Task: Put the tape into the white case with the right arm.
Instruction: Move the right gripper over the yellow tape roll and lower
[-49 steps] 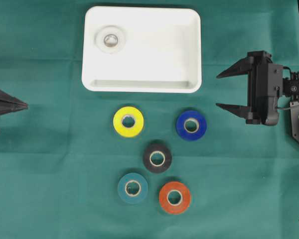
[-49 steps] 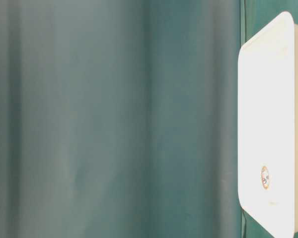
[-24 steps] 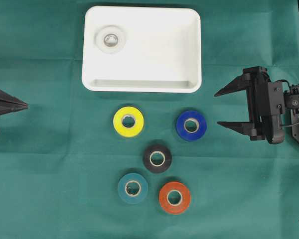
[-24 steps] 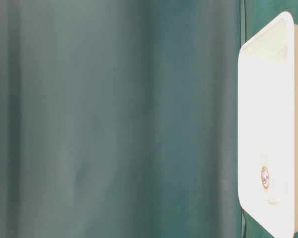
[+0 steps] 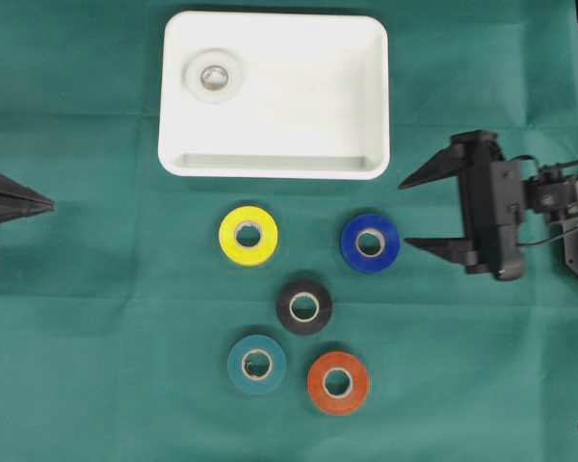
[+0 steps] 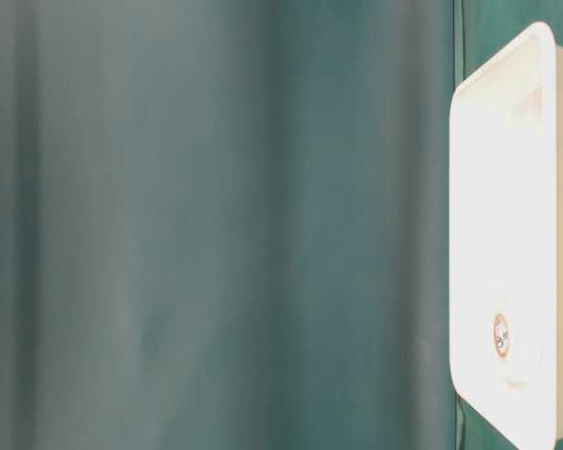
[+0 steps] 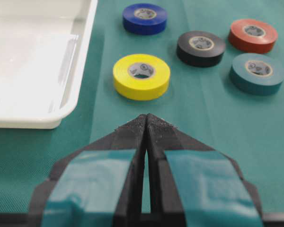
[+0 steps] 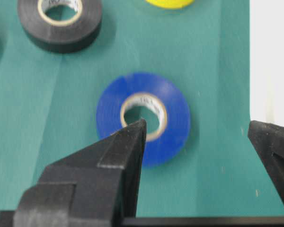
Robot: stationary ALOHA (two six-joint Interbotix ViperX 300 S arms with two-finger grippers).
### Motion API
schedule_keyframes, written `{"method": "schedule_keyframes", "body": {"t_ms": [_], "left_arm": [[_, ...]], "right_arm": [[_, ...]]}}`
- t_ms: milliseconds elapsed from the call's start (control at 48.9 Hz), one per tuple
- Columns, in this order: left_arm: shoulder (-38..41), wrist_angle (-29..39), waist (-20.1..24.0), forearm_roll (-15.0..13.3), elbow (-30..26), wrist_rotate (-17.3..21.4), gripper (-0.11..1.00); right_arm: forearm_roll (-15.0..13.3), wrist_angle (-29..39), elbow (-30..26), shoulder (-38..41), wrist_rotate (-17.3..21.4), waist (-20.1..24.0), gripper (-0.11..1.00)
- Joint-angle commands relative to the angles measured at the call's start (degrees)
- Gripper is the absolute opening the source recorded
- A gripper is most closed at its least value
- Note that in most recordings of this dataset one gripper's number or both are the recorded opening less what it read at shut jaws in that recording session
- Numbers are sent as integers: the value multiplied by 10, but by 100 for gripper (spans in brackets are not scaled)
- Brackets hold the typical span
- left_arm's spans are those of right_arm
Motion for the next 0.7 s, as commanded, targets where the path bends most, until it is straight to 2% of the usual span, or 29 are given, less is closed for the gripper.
{"method": "schedule_keyframes", "body": {"t_ms": [0, 491, 675], "left_arm": [[4, -3, -2, 1, -7, 1, 0], [4, -4, -2, 0, -6, 1, 0], [4, -3, -2, 0, -6, 1, 0]], "right_arm": [[-1, -4, -37, 29, -2, 7, 67], [-2, -2, -216, 210, -2, 35, 67], [-2, -1, -266, 258, -2, 43, 67]]}}
